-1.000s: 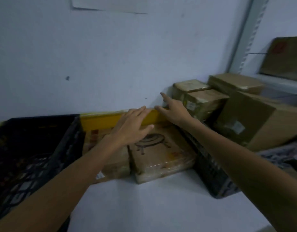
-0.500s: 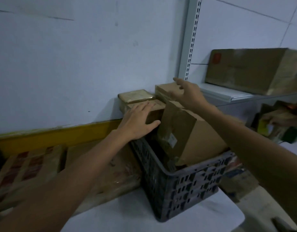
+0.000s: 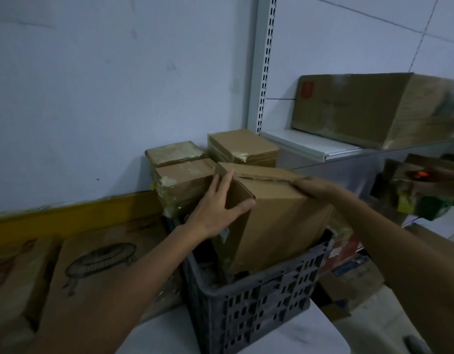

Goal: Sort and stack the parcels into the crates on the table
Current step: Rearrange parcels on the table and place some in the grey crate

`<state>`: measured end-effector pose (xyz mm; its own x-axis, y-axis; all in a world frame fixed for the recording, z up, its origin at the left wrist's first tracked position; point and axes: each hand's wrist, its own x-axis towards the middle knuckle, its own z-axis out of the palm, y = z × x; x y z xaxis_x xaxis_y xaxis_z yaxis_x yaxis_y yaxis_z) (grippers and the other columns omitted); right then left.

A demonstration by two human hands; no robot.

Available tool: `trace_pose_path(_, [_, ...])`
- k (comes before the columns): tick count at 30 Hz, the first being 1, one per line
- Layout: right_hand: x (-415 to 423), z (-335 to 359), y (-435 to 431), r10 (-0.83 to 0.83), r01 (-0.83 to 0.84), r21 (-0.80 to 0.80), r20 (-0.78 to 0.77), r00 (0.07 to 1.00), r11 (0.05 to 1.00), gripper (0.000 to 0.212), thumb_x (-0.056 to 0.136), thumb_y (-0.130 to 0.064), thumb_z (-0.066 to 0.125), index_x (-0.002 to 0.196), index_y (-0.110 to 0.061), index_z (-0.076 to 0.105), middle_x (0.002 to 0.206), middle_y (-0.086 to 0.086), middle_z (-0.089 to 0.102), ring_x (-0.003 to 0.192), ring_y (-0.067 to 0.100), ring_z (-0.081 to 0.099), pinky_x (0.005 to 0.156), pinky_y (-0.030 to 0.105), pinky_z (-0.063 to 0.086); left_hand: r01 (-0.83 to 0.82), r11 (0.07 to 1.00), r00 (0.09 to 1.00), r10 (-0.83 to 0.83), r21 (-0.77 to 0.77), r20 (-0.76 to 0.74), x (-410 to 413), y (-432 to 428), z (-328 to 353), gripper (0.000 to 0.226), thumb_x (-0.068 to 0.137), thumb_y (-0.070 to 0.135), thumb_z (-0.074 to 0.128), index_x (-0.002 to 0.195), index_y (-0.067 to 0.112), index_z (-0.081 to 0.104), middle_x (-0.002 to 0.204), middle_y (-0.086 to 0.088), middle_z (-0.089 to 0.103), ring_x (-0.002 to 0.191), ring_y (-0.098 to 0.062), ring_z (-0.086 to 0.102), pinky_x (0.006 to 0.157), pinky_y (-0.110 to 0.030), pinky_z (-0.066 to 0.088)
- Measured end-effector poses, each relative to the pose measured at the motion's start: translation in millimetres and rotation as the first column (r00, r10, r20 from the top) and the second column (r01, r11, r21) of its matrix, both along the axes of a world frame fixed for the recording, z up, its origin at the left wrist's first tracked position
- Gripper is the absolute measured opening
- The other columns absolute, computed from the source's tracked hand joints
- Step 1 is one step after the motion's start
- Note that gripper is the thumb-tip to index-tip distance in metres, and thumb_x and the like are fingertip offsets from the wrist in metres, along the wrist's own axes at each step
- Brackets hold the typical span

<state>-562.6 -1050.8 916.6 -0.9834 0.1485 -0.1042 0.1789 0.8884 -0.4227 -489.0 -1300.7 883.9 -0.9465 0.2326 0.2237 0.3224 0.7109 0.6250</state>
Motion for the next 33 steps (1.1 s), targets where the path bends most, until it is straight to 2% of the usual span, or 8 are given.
trace_pose_path(5, [2, 12, 4, 0.004, -0.005, -0.008, -0.124, 0.992, 1.000, 0.073, 0.085, -0.069, 0.039, 0.132, -0.013, 0.052, 0.137, 0.015, 0.050, 0.122, 0.034, 0.047, 0.101, 0.042, 0.039, -0.013, 0.999, 0.998, 0.016, 0.049, -0.062, 7, 10, 6, 0.106, 0.075, 0.066, 0.056, 0.145, 0.036, -0.018, 0.156, 0.000, -0.022, 0.145, -0.022, -0.008, 0.117, -0.048, 0.014])
trace_pose_path(8, [13, 45, -2, -0.005, 0.003, -0.010, -0.219, 0.976, 1.000, 0.074, 0.081, -0.071, 0.043, 0.119, -0.010, 0.060, 0.125, 0.018, 0.056, 0.109, 0.036, 0.053, 0.091, 0.040, 0.044, -0.022, 0.991, 0.978, 0.050, 0.135, -0.203, 7, 8, 23, 0.097, 0.078, 0.066, 0.053, 0.147, 0.035, -0.008, 0.158, 0.000, -0.011, 0.146, -0.022, 0.001, 0.116, -0.047, 0.018])
trace_pose_path(13, [24, 117, -33, -0.022, 0.029, 0.009, -0.424, 0.905, 1.000, 0.094, 0.049, -0.082, 0.035, 0.108, -0.013, 0.061, 0.113, 0.016, 0.058, 0.105, 0.039, 0.053, 0.097, 0.057, 0.040, 0.002, 0.960, 0.895, 0.124, 0.281, -0.429, 14, -18, 70, 0.094, 0.071, 0.072, 0.040, 0.149, 0.028, 0.012, 0.157, -0.005, 0.015, 0.142, -0.024, 0.023, 0.112, -0.046, 0.029])
trace_pose_path(19, [37, 166, -129, 0.089, -0.101, 0.012, -0.578, 0.811, 0.995, 0.072, 0.070, -0.066, 0.036, 0.115, -0.014, 0.056, 0.117, 0.013, 0.058, 0.111, 0.037, 0.052, 0.100, 0.057, 0.036, -0.084, 0.934, 0.723, 0.297, 0.348, -0.623, 37, -110, 108, 0.080, 0.078, 0.061, 0.039, 0.144, 0.017, 0.027, 0.145, -0.006, 0.040, 0.130, -0.021, 0.043, 0.105, -0.036, 0.040])
trace_pose_path(23, [37, 175, -199, 0.155, -0.137, 0.077, -0.629, 0.762, 0.988, 0.057, 0.084, -0.056, 0.040, 0.117, -0.011, 0.056, 0.119, 0.013, 0.057, 0.115, 0.037, 0.050, 0.104, 0.054, 0.029, -0.165, 0.916, 0.639, 0.381, 0.365, -0.668, 55, -170, 106, 0.075, 0.081, 0.057, 0.037, 0.143, 0.016, 0.027, 0.139, -0.004, 0.045, 0.117, -0.013, 0.049, 0.090, -0.011, 0.042])
trace_pose_path(26, [42, 178, -247, 0.218, -0.208, 0.091, -0.631, 0.744, 0.974, 0.047, 0.082, -0.053, 0.039, 0.102, -0.012, 0.054, 0.112, 0.013, 0.058, 0.109, 0.036, 0.051, 0.100, 0.050, 0.035, -0.214, 0.899, 0.605, 0.429, 0.382, -0.671, 68, -209, 104, 0.069, 0.080, 0.056, 0.036, 0.141, 0.024, 0.026, 0.132, 0.004, 0.046, 0.110, -0.008, 0.049, 0.082, 0.000, 0.037])
trace_pose_path(29, [45, 176, -287, 0.237, -0.236, 0.083, -0.610, 0.756, 0.968, 0.038, 0.086, -0.046, 0.041, 0.099, -0.013, 0.053, 0.110, 0.012, 0.055, 0.110, 0.034, 0.048, 0.097, 0.046, 0.031, -0.260, 0.883, 0.599, 0.464, 0.390, -0.652, 79, -244, 105, 0.069, 0.079, 0.056, 0.035, 0.140, 0.024, 0.028, 0.130, 0.001, 0.049, 0.108, -0.011, 0.051, 0.085, -0.015, 0.042])
trace_pose_path(33, [49, 164, -330, 0.263, -0.305, 0.031, -0.591, 0.763, 0.952, 0.051, 0.088, -0.052, 0.040, 0.116, -0.013, 0.057, 0.122, 0.013, 0.055, 0.118, 0.034, 0.046, 0.100, 0.047, 0.029, -0.308, 0.870, 0.584, 0.493, 0.386, -0.645, 89, -287, 99, 0.076, 0.080, 0.056, 0.036, 0.143, 0.014, 0.027, 0.138, -0.008, 0.047, 0.117, -0.022, 0.052, 0.095, -0.032, 0.044])
